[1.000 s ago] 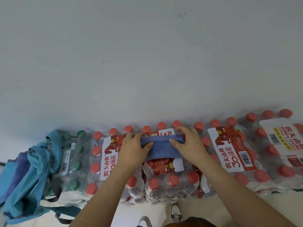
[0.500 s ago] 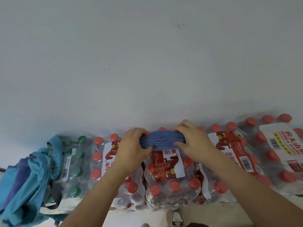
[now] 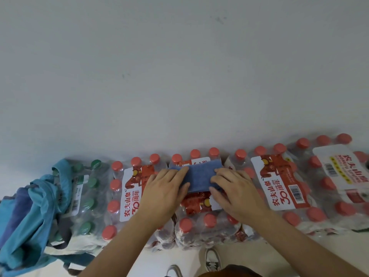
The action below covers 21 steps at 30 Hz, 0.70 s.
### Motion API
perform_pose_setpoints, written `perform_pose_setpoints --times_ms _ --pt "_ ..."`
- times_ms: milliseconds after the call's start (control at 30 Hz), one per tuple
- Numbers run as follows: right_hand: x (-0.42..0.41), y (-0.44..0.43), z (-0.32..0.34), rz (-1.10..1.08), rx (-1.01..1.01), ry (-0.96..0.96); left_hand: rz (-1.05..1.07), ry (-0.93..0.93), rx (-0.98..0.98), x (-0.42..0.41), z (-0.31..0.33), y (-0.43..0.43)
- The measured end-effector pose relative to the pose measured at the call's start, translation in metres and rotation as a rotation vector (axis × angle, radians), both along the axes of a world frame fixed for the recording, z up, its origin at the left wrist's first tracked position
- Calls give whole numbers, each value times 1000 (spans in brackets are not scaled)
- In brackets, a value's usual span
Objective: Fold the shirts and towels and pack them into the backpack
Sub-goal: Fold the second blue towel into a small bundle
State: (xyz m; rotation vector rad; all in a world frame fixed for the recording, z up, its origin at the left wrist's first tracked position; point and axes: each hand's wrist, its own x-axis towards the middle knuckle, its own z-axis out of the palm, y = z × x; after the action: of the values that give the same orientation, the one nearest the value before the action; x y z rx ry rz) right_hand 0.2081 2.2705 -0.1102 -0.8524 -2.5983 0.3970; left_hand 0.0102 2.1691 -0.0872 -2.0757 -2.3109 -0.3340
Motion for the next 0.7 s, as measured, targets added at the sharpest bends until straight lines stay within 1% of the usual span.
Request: perform_pose_setpoints --times_ms 100,167,267,333,467,533,600,700 --pt "-9 6 6 -87 -67 30 62 -61 -85 1 8 17" --pt "-16 10 11 -139 -102 16 108 -107 -138 -1 7 21" --pt "-22 16 20 -166 -266 -176 197 -182 -176 -4 6 18" --pt "-25 22 23 -174 -304 -284 239 -190 -211 -6 5 15" --pt "-28 37 27 -198 -355 -393 258 -72 -241 -9 8 18" --pt "-31 42 30 -171 -404 -421 216 -20 -274 -9 12 23" --pt "-32 44 29 -144 -445 -366 110 35 -318 -5 15 28" --pt "-30 38 23 -122 -484 -224 -68 196 -374 2 17 36"
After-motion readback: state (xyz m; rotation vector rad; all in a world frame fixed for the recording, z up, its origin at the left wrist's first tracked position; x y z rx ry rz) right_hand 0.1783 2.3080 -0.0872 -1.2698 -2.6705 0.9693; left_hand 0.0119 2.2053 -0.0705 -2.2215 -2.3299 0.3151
